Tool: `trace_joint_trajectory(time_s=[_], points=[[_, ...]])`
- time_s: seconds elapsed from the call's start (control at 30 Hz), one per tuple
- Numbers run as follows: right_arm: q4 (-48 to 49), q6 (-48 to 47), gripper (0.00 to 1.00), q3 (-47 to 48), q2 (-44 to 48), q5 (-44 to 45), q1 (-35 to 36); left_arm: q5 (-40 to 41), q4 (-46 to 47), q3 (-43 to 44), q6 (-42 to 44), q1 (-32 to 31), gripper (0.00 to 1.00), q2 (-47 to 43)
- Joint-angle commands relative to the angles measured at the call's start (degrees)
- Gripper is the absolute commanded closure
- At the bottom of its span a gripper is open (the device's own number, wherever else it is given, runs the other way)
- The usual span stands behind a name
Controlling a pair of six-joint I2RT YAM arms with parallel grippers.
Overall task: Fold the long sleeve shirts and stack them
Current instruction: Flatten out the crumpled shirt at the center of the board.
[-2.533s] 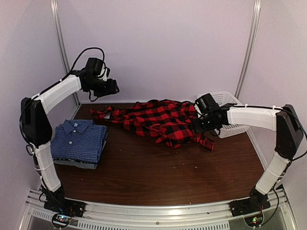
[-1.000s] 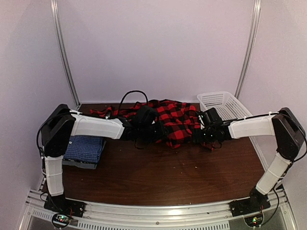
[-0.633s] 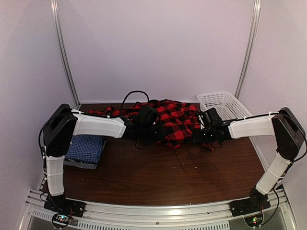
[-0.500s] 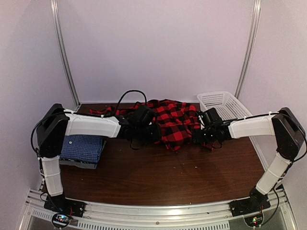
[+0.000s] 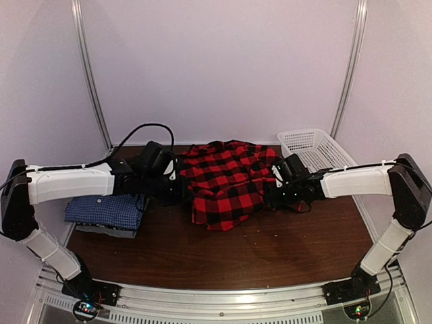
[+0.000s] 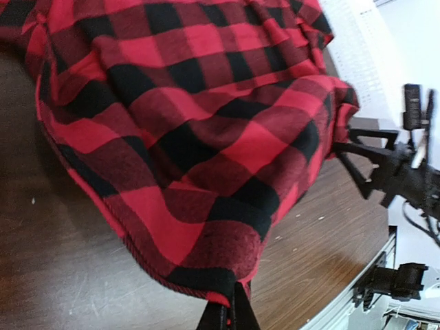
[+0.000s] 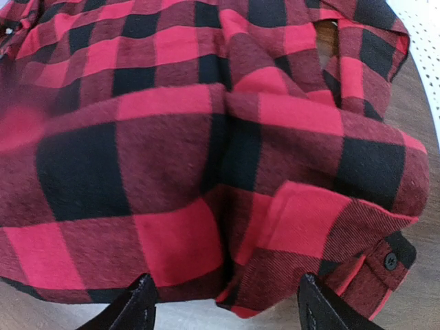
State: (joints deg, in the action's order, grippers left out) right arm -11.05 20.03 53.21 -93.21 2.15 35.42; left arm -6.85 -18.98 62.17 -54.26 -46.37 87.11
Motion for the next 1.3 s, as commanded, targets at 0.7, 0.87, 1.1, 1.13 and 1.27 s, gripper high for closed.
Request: trace_joint_trajectory(time_s=[0.7, 0.87, 1.1, 1.13, 1.27], points=[[0.16, 8.04, 0.27, -13.25, 7.54, 1.57, 5.48, -1.05, -6.91, -13.11, 2.84, 3.48, 1.00, -6.81], [3.75, 8.99, 0.32, -14.57, 6.56, 0.28, 5.80, -1.18, -7.50, -13.58, 3.26, 3.48, 1.00, -7.03], [0.76, 9.11, 0.73, -12.97, 7.15, -0.77, 6.39, 1.68, -12.67, -12.63, 5.16, 3.64, 1.00, -7.49], [-0.66, 9.02, 0.81, -12.93, 7.88, -0.86, 6.56, 2.28, -13.95, -12.39, 5.64, 3.84, 1.00, -7.75], [-6.84, 9.16, 0.97, -13.43, 11.94, -2.06, 8.23, 4.26, -19.29, -11.68, 7.93, 5.30, 1.00, -9.69]])
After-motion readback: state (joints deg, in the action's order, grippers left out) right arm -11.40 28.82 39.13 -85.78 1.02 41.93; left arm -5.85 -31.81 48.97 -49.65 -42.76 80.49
